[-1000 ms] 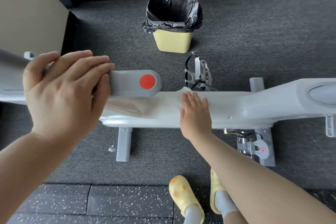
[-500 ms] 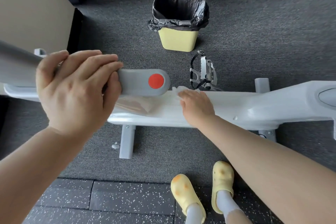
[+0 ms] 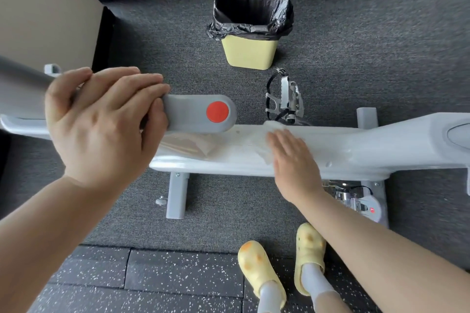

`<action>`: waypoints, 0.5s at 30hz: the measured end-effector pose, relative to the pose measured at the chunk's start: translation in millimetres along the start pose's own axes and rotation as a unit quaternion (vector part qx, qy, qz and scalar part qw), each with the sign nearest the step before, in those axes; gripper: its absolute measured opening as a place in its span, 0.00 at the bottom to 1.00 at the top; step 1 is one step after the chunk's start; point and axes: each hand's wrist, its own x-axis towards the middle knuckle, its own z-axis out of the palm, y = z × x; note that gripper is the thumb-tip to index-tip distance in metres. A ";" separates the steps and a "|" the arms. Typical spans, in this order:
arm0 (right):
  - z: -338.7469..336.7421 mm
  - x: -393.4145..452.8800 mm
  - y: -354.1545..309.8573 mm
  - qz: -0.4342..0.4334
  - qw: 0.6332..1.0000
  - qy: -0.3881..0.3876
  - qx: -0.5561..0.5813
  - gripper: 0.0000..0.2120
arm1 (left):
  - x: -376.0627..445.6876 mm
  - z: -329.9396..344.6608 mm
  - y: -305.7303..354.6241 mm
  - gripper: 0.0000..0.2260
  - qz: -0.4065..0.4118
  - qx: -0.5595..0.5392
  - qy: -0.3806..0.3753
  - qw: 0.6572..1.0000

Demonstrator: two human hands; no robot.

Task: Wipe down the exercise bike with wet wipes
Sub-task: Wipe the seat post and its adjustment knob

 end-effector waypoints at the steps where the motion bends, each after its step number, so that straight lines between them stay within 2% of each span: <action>1: 0.0 -8.3 3.4 0.046 0.999 0.003 -0.007 0.29 | 0.5 0.1 0.3 0.14 -0.001 0.002 0.002 1.000; 3: 4.5 -11.1 -9.7 0.146 0.989 -0.010 -0.009 0.31 | 1.6 -0.2 0.6 0.14 -0.003 0.004 0.002 1.000; 4: 6.5 -6.9 -24.9 0.174 0.985 -0.014 0.003 0.32 | 1.5 -0.4 0.6 0.14 -0.006 0.003 0.002 1.000; 5: 8.5 -0.9 -42.7 0.164 0.986 -0.018 0.017 0.32 | 1.3 -0.9 1.1 0.14 -0.012 0.001 0.003 1.000; 8: 30.5 9.2 -93.2 -0.019 1.000 0.000 0.009 0.34 | 1.2 -1.2 2.6 0.15 -0.031 -0.004 -0.006 0.999; 10: 44.9 8.2 -97.7 -0.081 0.996 0.018 -0.032 0.35 | 1.3 -1.0 1.7 0.16 -0.042 -0.017 -0.019 0.999; 13: 49.8 -8.2 -47.7 -0.162 0.972 -0.014 -0.169 0.37 | 0.7 2.2 0.6 0.17 -0.050 -0.048 -0.028 0.997; 15: 48.9 -29.5 -0.2 -0.177 0.957 -0.032 -0.230 0.38 | 0.5 5.4 0.9 0.16 -0.049 -0.045 -0.027 0.997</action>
